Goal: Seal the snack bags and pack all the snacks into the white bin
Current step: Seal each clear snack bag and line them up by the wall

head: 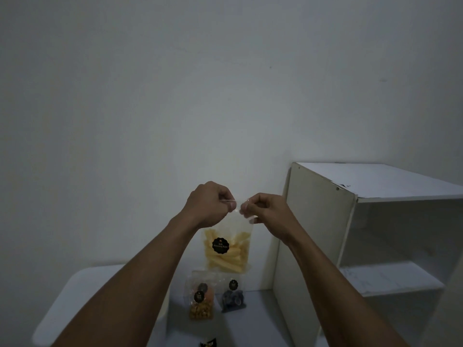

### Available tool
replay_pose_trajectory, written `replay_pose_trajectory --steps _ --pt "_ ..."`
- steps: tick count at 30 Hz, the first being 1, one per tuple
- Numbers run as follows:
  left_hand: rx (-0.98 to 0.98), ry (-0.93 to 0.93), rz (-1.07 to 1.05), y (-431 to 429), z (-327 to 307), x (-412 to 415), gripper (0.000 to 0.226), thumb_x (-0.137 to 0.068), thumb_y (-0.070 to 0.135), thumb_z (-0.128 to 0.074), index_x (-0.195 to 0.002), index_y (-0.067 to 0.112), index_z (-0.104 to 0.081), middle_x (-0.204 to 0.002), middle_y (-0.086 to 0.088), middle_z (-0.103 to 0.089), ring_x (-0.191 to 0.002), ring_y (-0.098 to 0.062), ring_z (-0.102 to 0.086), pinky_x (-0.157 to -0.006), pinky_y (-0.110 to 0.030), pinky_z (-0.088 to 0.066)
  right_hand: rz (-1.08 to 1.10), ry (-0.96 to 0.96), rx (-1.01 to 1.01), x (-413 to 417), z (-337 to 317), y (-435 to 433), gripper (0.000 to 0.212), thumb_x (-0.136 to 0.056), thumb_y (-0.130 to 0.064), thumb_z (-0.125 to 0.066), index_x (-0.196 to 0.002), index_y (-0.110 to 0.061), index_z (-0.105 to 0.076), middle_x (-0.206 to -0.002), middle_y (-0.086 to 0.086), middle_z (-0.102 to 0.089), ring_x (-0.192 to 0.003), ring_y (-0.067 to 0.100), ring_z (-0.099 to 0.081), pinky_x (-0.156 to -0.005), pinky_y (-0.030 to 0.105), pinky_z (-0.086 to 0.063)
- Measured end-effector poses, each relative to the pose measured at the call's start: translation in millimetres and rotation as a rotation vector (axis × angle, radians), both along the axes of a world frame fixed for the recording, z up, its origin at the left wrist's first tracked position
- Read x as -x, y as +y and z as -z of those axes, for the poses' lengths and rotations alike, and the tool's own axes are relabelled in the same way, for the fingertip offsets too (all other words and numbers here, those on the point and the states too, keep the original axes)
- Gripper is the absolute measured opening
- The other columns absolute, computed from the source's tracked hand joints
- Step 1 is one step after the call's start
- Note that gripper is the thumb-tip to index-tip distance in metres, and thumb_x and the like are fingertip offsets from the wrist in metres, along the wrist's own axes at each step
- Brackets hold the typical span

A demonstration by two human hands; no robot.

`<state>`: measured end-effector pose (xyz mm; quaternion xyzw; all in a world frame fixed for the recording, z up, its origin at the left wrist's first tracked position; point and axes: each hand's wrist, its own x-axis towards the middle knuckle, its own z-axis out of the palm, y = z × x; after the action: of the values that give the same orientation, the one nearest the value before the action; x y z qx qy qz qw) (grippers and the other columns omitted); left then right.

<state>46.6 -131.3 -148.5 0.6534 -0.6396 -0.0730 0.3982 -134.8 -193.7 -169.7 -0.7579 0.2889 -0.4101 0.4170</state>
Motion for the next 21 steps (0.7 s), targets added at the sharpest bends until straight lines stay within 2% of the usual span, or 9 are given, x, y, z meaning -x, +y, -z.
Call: replay_pose_trajectory --steps 4,8,11,14,16,19,21 --pt "0.028 -0.011 0.022 -3 3 -1 0.008 -0.078 0.041 -0.070 -0.079 0.035 -0.074 -0.082 0.018 -0.073 -0.088 0.000 -0.067 -0.083 -0.036 -0.057 0.040 0.053 0.048 -3 2 2 0.010 -0.093 -0.007 -0.062 -0.089 -0.003 -0.070 -0.082 0.007 -0.076 -0.072 0.012 -0.070 -0.067 0.025 -0.057" --pt "0.012 0.077 0.038 3 4 -16 0.005 -0.082 0.033 -0.074 -0.082 0.028 -0.075 -0.087 0.014 -0.074 -0.090 -0.002 -0.067 -0.075 -0.022 -0.052 0.065 -0.005 0.020 3 1 -1 0.008 -0.090 0.000 -0.064 -0.086 0.005 -0.068 -0.082 0.013 -0.075 -0.069 0.012 -0.067 -0.066 0.024 -0.055" --pt "0.012 0.167 0.044 6 6 -28 0.006 -0.081 0.025 -0.076 -0.074 0.025 -0.076 -0.081 0.009 -0.075 -0.086 -0.007 -0.070 -0.078 -0.029 -0.055 0.040 -0.030 -0.036 7 2 -4 0.008 -0.090 -0.001 -0.064 -0.087 0.003 -0.070 -0.085 0.012 -0.076 -0.077 0.018 -0.071 -0.072 0.033 -0.058" --pt "0.030 0.188 0.045 5 6 -27 0.010 -0.079 0.021 -0.078 -0.069 0.022 -0.076 -0.072 0.006 -0.074 -0.074 -0.008 -0.068 -0.067 -0.023 -0.047 0.026 0.012 -0.035 2 3 -2 0.012 -0.092 -0.011 -0.066 -0.092 0.001 -0.070 -0.087 0.009 -0.076 -0.079 0.017 -0.071 -0.073 0.035 -0.058" --pt "0.027 0.207 0.069 3 7 -26 0.009 -0.077 0.021 -0.079 -0.069 0.021 -0.077 -0.071 0.005 -0.074 -0.070 -0.008 -0.066 -0.066 -0.024 -0.046 0.053 0.054 0.011 -1 2 -1 0.012 -0.091 -0.012 -0.067 -0.090 0.000 -0.071 -0.082 0.008 -0.076 -0.074 0.015 -0.070 -0.072 0.035 -0.058" --pt "0.068 0.273 0.107 2 13 -26 0.002 -0.078 0.024 -0.081 -0.077 0.023 -0.080 -0.078 0.005 -0.077 -0.080 -0.009 -0.071 -0.076 -0.028 -0.056 0.107 0.082 0.078 -1 -2 1 0.011 -0.091 -0.011 -0.067 -0.085 -0.002 -0.071 -0.077 0.007 -0.075 -0.069 0.017 -0.068 -0.073 0.037 -0.058" --pt "0.109 0.348 0.117 4 16 -28 0.006 -0.080 0.022 -0.079 -0.084 0.018 -0.080 -0.079 0.002 -0.077 -0.080 -0.011 -0.072 -0.077 -0.029 -0.057 0.132 0.043 0.082 2 -3 2 0.011 -0.090 -0.010 -0.068 -0.085 -0.002 -0.073 -0.077 0.009 -0.076 -0.069 0.021 -0.069 -0.074 0.038 -0.059"
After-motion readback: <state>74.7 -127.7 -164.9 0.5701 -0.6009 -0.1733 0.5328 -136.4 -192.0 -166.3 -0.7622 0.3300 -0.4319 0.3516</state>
